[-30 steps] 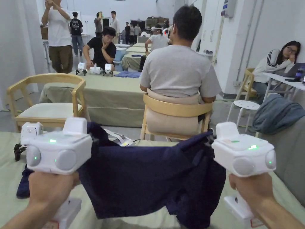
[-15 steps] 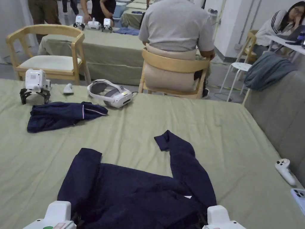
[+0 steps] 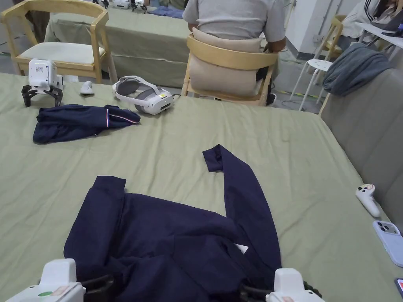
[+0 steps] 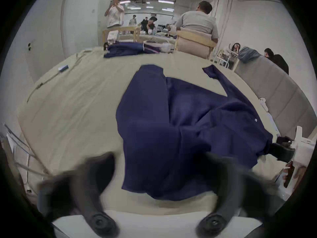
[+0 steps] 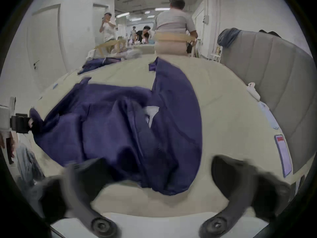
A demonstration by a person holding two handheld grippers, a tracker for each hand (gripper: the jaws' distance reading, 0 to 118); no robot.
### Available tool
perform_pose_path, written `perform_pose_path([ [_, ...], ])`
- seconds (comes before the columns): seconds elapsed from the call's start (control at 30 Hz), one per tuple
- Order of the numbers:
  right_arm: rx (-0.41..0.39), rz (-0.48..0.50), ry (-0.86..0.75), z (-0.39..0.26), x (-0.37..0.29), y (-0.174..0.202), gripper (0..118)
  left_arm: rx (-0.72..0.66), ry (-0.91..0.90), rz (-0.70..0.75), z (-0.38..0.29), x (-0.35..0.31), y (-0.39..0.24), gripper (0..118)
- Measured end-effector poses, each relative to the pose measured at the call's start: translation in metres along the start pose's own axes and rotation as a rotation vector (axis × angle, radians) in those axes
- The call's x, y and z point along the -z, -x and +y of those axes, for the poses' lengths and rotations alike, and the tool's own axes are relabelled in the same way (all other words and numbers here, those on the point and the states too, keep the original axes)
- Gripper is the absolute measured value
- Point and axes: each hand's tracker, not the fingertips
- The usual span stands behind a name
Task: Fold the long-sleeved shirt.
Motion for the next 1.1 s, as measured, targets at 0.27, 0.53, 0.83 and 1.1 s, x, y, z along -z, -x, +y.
perform_pose_path([
  [0.27, 0.056, -0.022, -0.221, 0.040, -0.047, 0.006, 34, 0.051, -0.274, -0.058, 0.054, -0.051, -0.029, 38],
  [0.53, 0.043, -0.052, -0.169, 0.029, -0.028, 0.013, 0, 0.048, -0.228, -0.071, 0.072, -0.015, -0.027, 4],
  [0.83, 0.123, -0.058, -0.073, 0.080, 0.070, -0.038, 118, 0.030, -0.146, -0.038, 0.081, 0.035, -0.026, 4],
  [1.1, 0.192, -0.101, 0.098, 0.122, 0.171, -0.072, 113, 0.024, -0.098, -0.035, 0.093, 0.068, -0.034, 4],
])
